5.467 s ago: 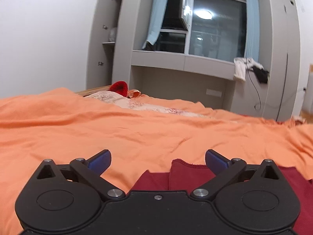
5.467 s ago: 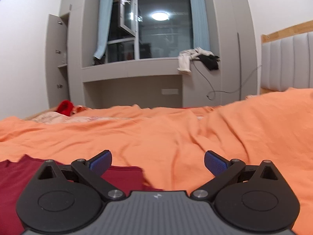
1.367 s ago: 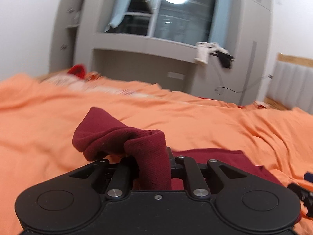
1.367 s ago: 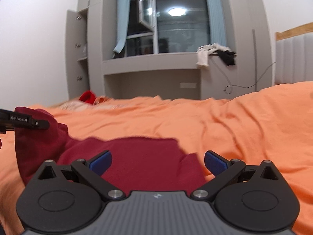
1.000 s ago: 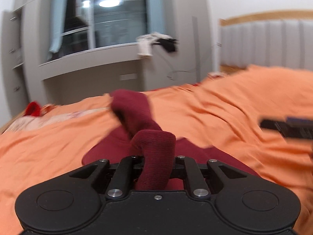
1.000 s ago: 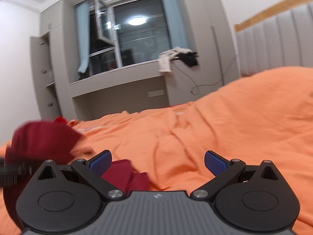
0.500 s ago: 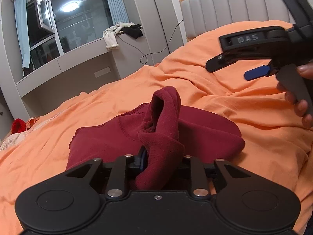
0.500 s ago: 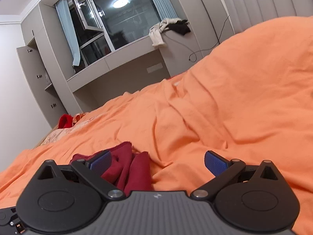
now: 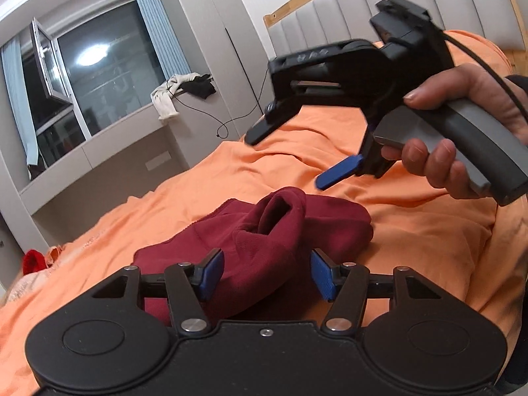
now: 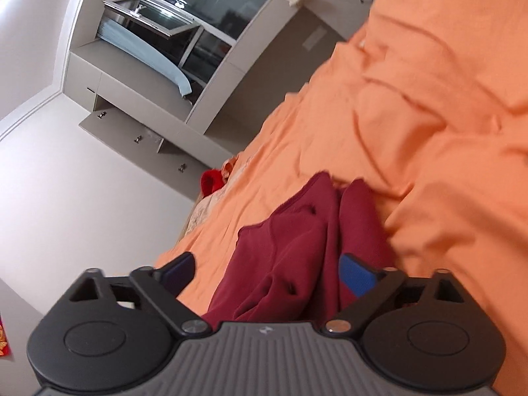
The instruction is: Fold small clothes
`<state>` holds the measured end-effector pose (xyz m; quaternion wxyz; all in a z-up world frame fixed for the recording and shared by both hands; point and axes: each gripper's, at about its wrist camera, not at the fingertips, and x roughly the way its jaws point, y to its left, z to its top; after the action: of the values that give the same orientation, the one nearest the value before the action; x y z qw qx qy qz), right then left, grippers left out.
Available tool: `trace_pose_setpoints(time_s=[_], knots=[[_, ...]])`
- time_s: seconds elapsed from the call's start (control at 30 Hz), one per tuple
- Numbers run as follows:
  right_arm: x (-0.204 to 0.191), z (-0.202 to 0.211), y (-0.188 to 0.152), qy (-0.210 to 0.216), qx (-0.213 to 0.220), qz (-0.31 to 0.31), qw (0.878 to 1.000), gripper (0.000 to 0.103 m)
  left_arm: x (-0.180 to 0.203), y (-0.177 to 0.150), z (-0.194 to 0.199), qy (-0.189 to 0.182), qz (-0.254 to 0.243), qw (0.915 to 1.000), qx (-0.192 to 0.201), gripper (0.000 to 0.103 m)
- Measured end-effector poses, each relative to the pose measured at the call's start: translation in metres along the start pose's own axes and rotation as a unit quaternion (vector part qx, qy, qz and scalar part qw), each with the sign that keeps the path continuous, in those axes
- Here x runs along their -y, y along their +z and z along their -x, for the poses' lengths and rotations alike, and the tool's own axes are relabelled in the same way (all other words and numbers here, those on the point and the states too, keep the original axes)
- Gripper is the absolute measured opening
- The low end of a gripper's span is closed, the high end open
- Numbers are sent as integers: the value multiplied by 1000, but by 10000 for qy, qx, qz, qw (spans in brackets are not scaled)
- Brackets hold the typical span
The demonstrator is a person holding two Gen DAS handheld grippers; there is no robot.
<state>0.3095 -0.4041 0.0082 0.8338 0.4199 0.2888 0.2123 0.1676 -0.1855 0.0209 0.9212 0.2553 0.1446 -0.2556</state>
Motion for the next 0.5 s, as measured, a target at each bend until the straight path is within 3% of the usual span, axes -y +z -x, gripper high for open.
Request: trace_pose_setpoints(time_s=[0.07,0.13,0.3,0.5], knots=[[2,-4,0,-13,-58,-52,10000,81,-2,0,0,-5,40,10000,14,55],[1,-8,0,-63,-116,-78,9999,73,-3,-1,-1,-32,65,10000,2,41],[7,-23,-3,-451,-263,-176,9985,70,-3,-1,-2,-102,135,9998,72,23],[11,-47,2,-530,-355,-343,9974,36,0,-4,-3,-20,170,9997,144,20]])
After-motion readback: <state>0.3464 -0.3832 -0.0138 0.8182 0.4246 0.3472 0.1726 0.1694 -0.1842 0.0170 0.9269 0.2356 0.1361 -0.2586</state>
